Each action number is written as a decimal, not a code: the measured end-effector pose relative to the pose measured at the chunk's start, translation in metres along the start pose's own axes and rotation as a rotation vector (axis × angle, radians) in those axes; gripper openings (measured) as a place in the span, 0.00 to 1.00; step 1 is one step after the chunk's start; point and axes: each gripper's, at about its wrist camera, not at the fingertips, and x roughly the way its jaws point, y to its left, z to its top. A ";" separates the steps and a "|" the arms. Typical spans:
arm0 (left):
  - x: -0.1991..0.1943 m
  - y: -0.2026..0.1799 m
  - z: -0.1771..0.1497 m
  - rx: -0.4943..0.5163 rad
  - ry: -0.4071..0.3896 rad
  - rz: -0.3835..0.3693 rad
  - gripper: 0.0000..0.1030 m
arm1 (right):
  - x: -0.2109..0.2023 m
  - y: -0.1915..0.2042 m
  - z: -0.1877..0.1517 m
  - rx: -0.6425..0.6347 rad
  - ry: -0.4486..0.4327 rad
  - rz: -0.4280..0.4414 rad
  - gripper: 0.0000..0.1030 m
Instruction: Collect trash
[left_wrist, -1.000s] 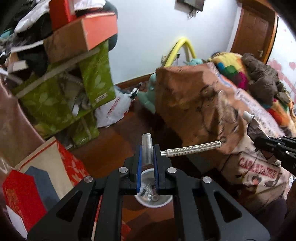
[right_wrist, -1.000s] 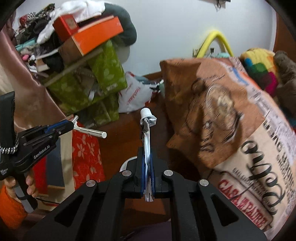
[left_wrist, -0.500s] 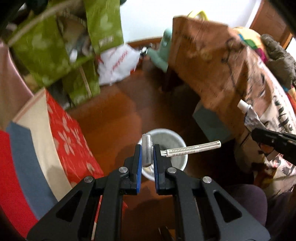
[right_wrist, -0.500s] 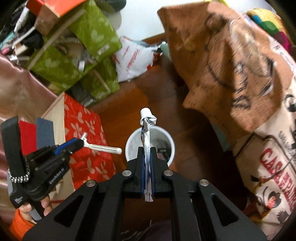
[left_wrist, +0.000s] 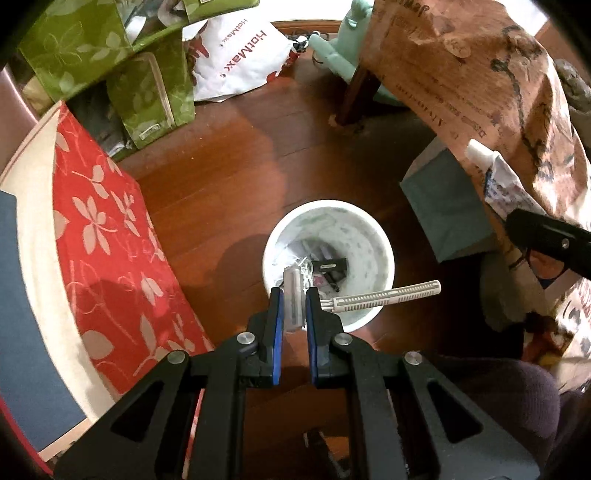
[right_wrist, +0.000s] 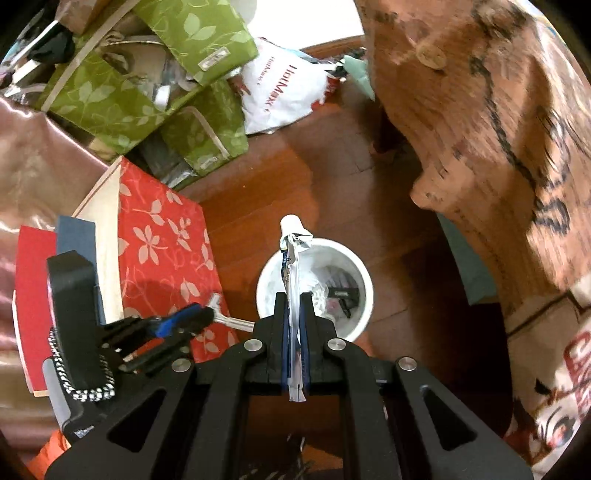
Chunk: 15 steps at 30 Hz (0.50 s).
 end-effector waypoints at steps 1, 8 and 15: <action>0.000 0.000 0.003 -0.012 -0.001 -0.030 0.10 | 0.000 0.001 0.002 -0.004 -0.007 0.017 0.05; -0.008 -0.005 0.015 -0.026 -0.019 -0.097 0.35 | -0.004 -0.007 0.005 0.010 -0.022 0.023 0.44; -0.038 -0.007 0.018 0.006 -0.058 -0.083 0.35 | -0.030 -0.023 -0.006 0.064 -0.055 -0.016 0.43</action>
